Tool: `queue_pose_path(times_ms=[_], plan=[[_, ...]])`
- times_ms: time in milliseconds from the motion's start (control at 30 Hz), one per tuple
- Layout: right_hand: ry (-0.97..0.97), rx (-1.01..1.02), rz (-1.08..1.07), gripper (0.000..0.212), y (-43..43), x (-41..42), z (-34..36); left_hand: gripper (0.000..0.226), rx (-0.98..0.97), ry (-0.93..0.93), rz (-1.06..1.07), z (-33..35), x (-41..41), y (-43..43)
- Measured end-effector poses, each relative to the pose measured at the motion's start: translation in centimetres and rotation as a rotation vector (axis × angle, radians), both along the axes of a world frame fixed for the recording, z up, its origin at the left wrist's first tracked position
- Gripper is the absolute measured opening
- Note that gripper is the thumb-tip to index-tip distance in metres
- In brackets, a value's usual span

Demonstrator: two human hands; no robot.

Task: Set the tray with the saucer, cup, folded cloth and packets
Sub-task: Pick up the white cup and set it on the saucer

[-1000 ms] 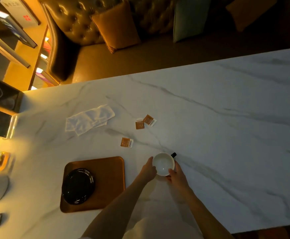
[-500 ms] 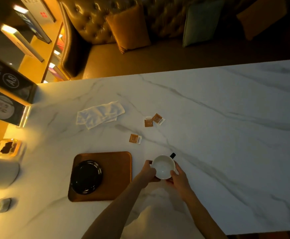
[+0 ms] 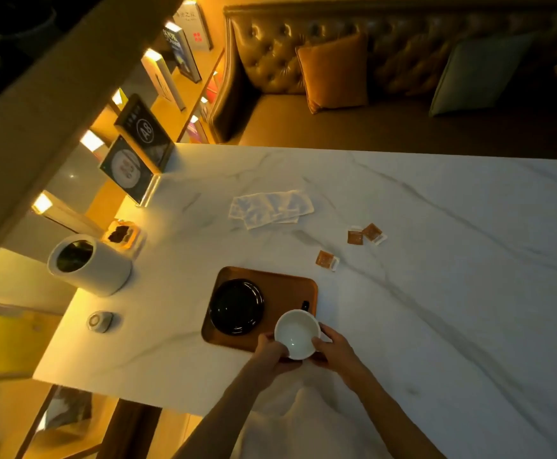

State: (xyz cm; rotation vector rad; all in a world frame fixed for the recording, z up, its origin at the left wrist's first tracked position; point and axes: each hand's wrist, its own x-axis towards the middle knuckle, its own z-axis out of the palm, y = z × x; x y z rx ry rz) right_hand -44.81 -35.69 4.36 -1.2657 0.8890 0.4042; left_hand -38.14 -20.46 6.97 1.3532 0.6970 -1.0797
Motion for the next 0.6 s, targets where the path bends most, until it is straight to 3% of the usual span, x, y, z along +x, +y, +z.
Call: queue_pose_path(times_ms=[167, 333, 600], plan=[[0.01, -0.034, 0.036, 0.049, 3.8, 0.5, 0.4, 0.068, -0.048, 0.033, 0.001, 0.2, 0.5, 4.0], [0.018, -0.06, -0.027, 0.047, 5.8, 1.5, -0.1, 0.071, -0.087, 0.039, -0.145, 0.4, 3.1, 5.4], [0.071, -0.153, -0.093, 0.041, 6.7, 2.8, -1.3, 0.069, 0.006, 0.032, -0.326, -0.9, 5.5, 5.3]])
